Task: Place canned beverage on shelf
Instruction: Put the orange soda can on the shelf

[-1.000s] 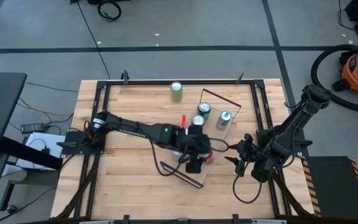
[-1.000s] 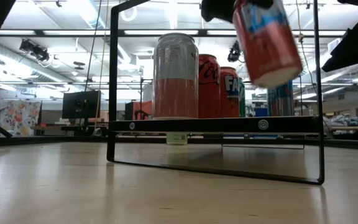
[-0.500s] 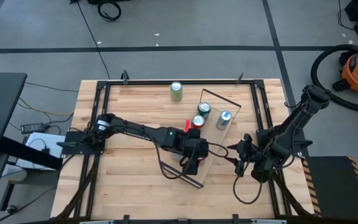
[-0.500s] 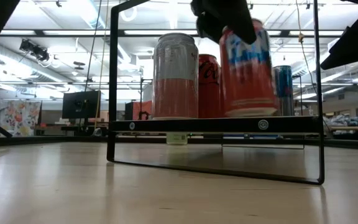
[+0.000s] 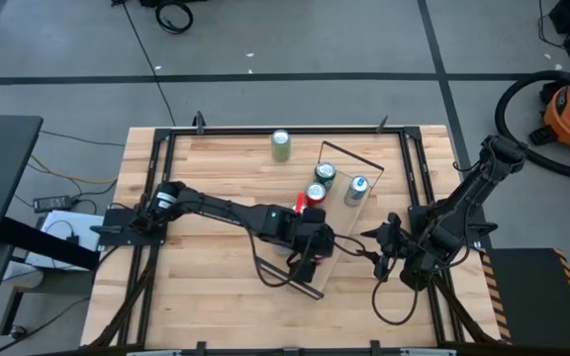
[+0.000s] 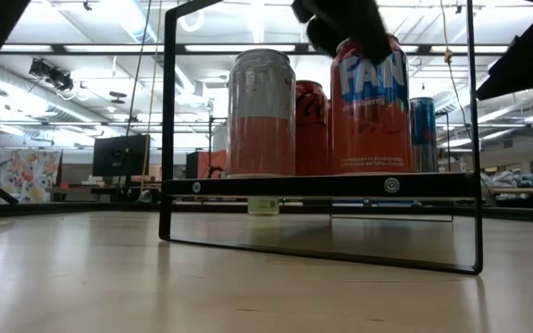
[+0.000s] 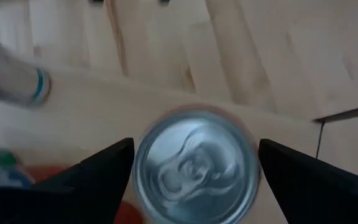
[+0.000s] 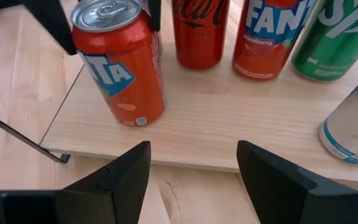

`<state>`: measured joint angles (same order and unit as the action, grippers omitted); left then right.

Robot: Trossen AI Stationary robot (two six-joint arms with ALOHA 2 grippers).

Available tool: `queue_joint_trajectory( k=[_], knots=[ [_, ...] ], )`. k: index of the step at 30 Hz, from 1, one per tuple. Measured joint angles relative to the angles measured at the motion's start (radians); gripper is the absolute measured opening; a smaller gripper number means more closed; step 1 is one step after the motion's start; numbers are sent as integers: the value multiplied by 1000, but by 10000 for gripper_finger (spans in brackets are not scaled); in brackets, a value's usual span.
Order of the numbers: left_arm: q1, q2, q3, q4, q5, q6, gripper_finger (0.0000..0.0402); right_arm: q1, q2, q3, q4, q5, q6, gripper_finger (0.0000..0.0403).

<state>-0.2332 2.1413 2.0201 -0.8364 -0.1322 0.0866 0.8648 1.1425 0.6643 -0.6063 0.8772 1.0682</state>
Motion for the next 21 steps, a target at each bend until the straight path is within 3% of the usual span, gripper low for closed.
queue_joint_trajectory(
  k=[7, 13, 17, 21],
  knots=[
    [-7, -11, 29, 3, -4, 61, 357, 0, 0, 0, 10, 13, -14, 250],
    [-7, -11, 177, -100, -9, 80, 357, 0, 0, 0, 45, 25, -58, 250],
    [-10, -14, 275, -210, -46, 60, 357, 0, 3, 0, 174, 57, -203, 250],
    [-41, -21, 268, -286, -118, 39, 350, -2, 49, 0, 388, 73, -434, 250]
  ],
)
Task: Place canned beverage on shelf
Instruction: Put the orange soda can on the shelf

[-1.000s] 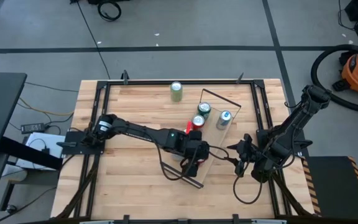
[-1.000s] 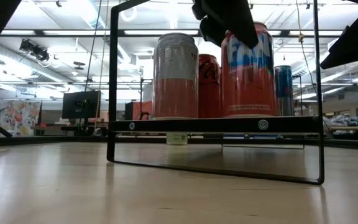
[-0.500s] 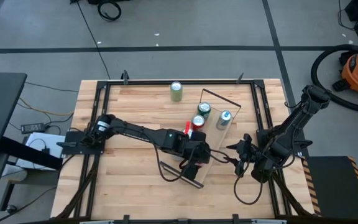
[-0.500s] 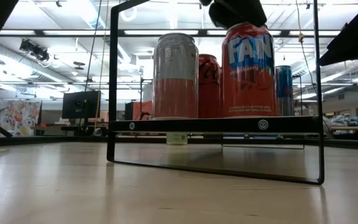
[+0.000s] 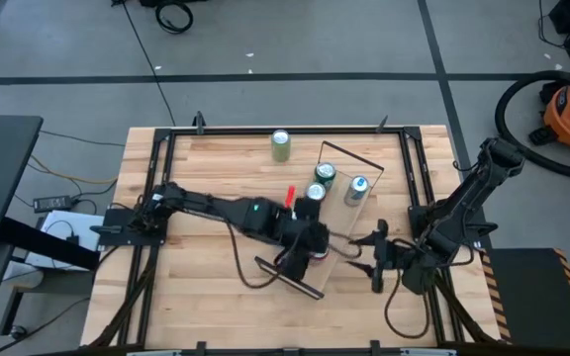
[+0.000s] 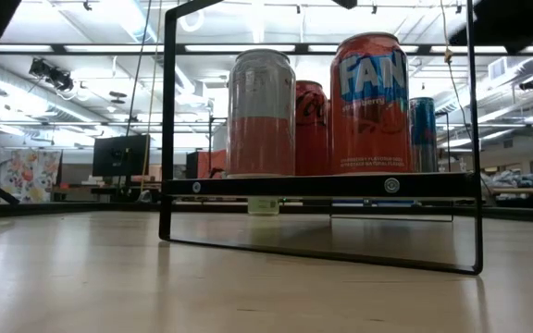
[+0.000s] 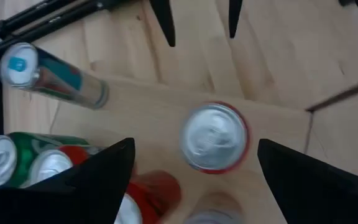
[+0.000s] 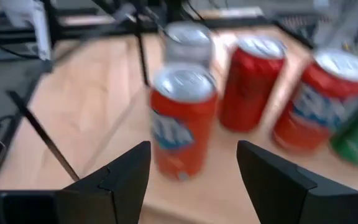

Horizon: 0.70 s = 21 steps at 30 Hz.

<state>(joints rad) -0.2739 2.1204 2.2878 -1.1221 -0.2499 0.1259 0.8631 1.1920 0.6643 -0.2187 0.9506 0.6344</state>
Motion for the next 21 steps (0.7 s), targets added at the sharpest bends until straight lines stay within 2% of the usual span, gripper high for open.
queue_joint_trajectory(
  k=[4, 8, 14, 18, 21],
  knots=[
    [-60, -21, -71, 8, -69, 0, 334, -18, 72, 0, 165, 4, -192, 250],
    [-101, -44, -103, -16, -116, -8, 314, -41, 133, 0, 257, 26, -285, 250],
    [-133, -120, -196, -27, -175, -28, 291, -56, 204, 0, 298, 28, -213, 266],
    [-147, -209, -312, 15, -227, -45, 283, -63, 261, 0, 299, 21, -135, 287],
    [-146, -277, -398, 58, -244, -56, 280, -63, 285, 1, 296, 58, -99, 304]
  ],
)
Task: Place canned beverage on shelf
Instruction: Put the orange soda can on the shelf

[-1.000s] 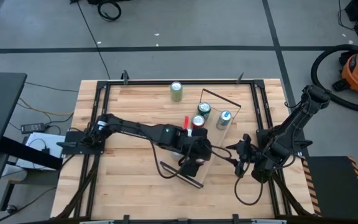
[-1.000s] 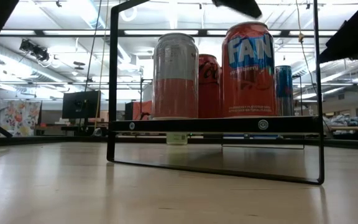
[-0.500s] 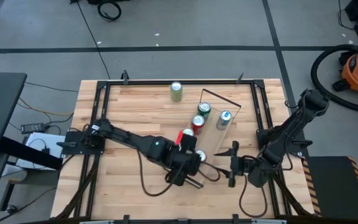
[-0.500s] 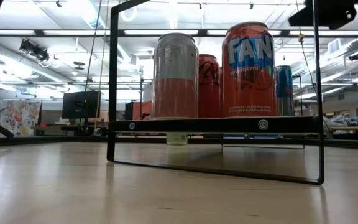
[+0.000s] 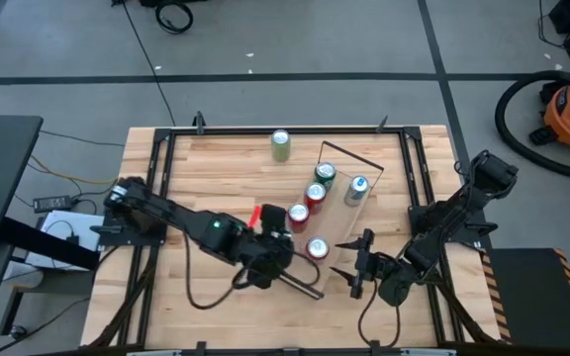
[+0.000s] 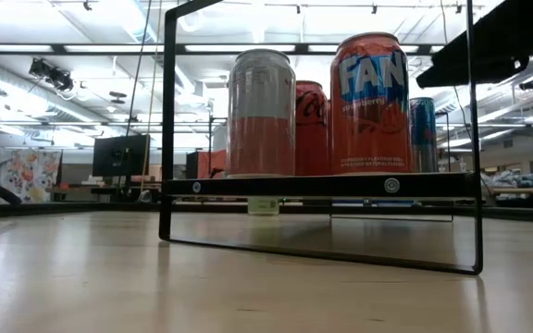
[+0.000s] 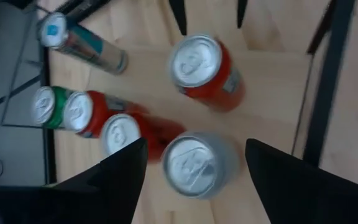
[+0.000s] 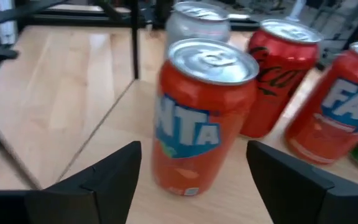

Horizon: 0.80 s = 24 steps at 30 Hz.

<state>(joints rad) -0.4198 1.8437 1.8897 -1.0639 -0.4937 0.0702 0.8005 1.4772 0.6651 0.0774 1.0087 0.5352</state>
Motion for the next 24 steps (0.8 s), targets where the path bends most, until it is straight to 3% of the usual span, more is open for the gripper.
queue_joint_trajectory(
  k=[13, 24],
  knots=[
    [0, -282, -447, 267, -36, -79, 279, -53, 120, 9, 73, 15, 102, 317],
    [-1, -389, -667, 379, -55, -102, 279, -98, 244, 9, 226, 10, 95, 317]
  ],
)
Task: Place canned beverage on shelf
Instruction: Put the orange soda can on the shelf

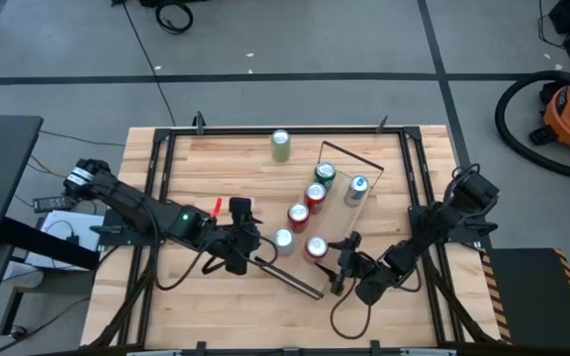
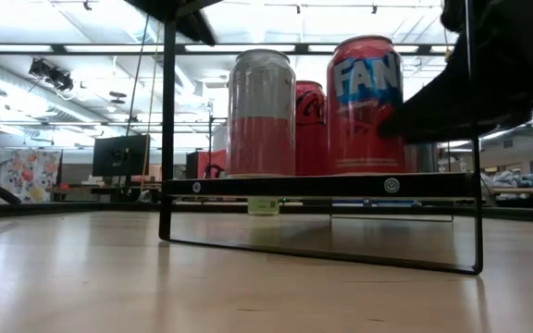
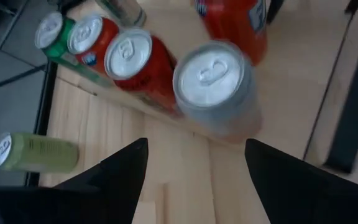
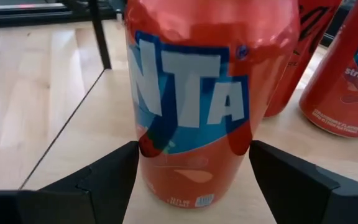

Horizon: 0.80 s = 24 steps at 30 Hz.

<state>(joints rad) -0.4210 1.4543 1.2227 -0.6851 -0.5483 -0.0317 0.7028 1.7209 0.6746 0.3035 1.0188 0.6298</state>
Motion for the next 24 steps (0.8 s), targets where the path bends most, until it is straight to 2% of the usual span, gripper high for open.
queue_joint_trajectory(
  k=[6, 13, 17, 24],
  knots=[
    [3, -51, -98, 19, -35, 15, 279, -38, 11, 0, 29, -30, -3, 325],
    [4, -144, -248, 163, -34, 25, 279, -35, -32, 4, -4, -48, -58, 327],
    [4, -196, -299, 221, -35, 19, 279, -35, -103, 5, -119, -61, -45, 325],
    [5, -215, -315, 271, -35, 17, 279, -35, -303, 7, -368, -118, 95, 325]
  ],
)
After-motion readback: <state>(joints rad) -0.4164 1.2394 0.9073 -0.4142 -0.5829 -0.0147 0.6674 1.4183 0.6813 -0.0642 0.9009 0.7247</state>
